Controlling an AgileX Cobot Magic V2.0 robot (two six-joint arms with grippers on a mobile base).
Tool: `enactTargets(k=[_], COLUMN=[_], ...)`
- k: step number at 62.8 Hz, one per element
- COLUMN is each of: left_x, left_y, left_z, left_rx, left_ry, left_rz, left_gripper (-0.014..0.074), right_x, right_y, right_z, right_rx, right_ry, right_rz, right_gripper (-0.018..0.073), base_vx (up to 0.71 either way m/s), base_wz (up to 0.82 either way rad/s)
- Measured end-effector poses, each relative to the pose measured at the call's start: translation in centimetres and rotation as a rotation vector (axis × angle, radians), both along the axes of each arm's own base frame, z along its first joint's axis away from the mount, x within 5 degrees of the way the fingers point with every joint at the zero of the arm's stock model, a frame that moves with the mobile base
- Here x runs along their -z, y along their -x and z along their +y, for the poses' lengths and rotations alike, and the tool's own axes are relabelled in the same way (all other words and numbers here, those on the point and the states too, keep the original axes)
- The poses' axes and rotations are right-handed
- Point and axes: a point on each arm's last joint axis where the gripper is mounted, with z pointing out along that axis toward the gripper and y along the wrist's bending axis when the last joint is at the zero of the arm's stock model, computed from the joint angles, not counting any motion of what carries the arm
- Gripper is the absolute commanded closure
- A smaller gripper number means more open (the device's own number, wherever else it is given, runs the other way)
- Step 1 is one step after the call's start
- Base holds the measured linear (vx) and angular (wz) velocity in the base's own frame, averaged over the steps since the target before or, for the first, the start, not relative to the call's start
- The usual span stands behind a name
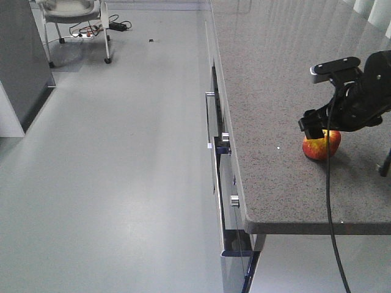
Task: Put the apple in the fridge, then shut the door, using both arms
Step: 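Lower the right gripper over the apple and close on it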
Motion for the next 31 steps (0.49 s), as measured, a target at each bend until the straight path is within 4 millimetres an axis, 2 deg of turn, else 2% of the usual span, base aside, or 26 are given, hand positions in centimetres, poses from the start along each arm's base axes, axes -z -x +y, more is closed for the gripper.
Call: enactTargets(k=[21, 31], left_x=[0.0, 0.0], left_y=[0.0, 0.0], left_z=[0.0, 0.0], left_rx=[0.0, 0.0], left_ry=[0.0, 0.0], left_rz=[0.0, 0.0], left_gripper=[0.0603, 0.0603], right_x=[3.7, 4.7], right_y=[-2.7, -3.1], right_z=[0.1, 0.1], right_rx=[-0.004, -0.004], right_ry=[0.002, 0.002], right_rz=[0.044, 0.062], right_gripper=[-0.0031, 0.0055], base_vx=[0.0, 0.0], base_wz=[0.0, 0.0])
